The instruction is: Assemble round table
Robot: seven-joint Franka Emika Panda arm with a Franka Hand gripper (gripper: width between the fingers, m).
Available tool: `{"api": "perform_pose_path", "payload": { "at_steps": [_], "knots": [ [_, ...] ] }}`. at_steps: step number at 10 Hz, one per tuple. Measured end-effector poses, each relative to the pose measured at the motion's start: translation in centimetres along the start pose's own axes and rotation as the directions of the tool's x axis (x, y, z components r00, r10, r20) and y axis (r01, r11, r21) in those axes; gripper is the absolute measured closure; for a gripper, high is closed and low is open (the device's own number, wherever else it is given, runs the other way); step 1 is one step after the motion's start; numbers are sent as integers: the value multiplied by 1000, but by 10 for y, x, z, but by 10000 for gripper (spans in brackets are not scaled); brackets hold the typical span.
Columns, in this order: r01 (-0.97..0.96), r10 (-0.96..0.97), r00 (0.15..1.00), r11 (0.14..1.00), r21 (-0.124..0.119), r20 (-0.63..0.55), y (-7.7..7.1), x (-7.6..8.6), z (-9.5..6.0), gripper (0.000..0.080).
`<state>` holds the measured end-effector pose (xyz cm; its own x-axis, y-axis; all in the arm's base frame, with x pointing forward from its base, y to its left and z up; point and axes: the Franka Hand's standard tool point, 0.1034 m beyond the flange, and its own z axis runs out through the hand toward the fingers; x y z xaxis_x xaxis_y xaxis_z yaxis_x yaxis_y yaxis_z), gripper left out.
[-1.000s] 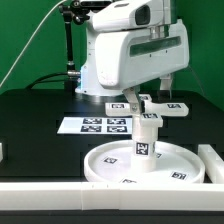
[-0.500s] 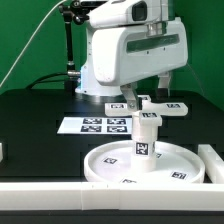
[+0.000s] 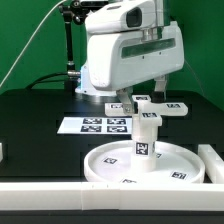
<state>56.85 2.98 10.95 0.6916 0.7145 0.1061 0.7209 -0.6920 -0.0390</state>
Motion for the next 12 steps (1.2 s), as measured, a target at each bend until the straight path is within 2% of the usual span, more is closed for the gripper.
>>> {"api": "perform_pose_path", "payload": {
  "at_steps": [1,2,3,8,10,12],
  "knots": [
    [0,0,1000,1000,1,0,0,0,0,173],
    [2,-2,1000,1000,1,0,-1,1,0,354],
    [2,-2,1000,1000,1,0,-2,1,0,371],
    [-36,36,999,999,1,0,-1,1,0,371],
    [-169,169,986,986,1,-3,-1,1,0,371],
    [-415,415,909,910,10,-47,-1,-2,-1,371]
  ]
}}
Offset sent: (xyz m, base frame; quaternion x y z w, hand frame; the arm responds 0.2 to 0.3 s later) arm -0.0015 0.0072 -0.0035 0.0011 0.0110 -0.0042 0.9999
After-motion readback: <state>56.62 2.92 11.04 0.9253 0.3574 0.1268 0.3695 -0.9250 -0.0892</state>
